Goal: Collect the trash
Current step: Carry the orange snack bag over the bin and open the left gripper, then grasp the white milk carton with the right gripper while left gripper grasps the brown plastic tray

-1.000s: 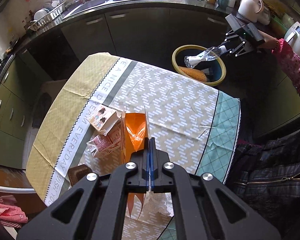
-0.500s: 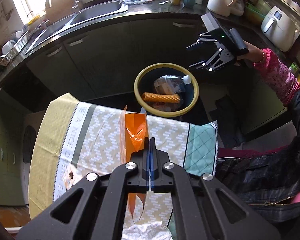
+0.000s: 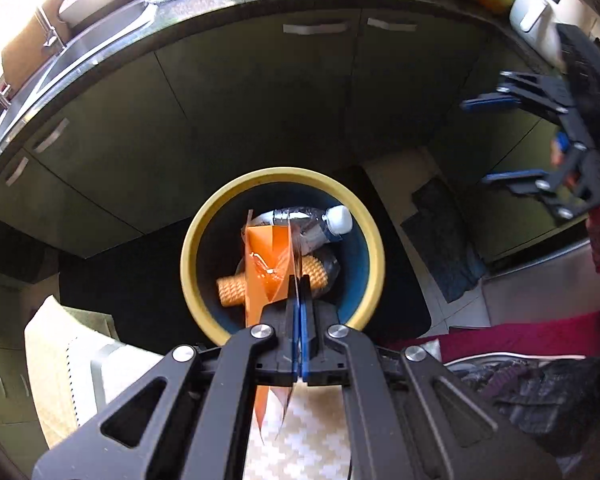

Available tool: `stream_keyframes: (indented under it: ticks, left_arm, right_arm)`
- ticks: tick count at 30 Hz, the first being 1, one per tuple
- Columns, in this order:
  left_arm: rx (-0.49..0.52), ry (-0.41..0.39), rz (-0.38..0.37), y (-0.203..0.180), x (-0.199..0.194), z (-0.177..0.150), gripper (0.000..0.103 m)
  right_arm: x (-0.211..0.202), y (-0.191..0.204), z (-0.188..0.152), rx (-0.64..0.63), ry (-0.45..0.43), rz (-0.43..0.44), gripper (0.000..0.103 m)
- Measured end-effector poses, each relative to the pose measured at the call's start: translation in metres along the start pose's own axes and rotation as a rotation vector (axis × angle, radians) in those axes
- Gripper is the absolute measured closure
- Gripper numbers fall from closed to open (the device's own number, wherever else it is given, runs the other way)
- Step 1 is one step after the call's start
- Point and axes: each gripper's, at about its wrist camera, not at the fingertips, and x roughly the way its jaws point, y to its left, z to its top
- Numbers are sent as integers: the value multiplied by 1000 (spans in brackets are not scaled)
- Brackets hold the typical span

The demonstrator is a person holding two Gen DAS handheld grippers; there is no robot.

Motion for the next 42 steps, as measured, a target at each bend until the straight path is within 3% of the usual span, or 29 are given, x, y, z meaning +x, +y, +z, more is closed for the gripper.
stream_keyframes:
  ticks: [3, 6, 9, 12, 16, 18, 24, 28, 34, 38, 42]
  left_arm:
    - [-11, 33, 11, 2, 27, 10, 102]
    - [-34, 36, 22, 5, 37, 15, 92]
    - [-50, 7, 25, 6, 25, 9, 87]
    - [-76, -60, 19, 7, -15, -10, 85]
    - [-155, -182, 27, 11, -96, -67, 67]
    - [-218, -223, 54, 15, -134, -104, 66]
    - [-482, -283, 214, 28, -212, -234, 54]
    - [-651, -256, 300, 35, -231, -318, 54]
    - [-837, -244, 330, 52, -243, -417, 54]
    - [-890, -236, 333, 60, -239, -451, 54]
    - [-923, -240, 321, 72, -232, -467, 54]
  right_arm:
    - [-8, -10, -14, 35, 10, -33, 32]
    - [-9, -18, -21, 63, 22, -49, 32]
    - [-7, -22, -20, 65, 25, -59, 32]
    - [-6, -13, -17, 51, 21, -49, 32]
    - [1, 15, -5, -11, 23, -13, 32]
    - [6, 37, 5, -61, 27, 18, 32]
    - [36, 146, 53, -297, 32, 196, 32]
    - [61, 239, 86, -499, 19, 335, 42]
    - [122, 355, 130, -696, 32, 442, 51]
    - [157, 395, 147, -701, 71, 505, 51]
    - [179, 411, 155, -696, 109, 525, 51]
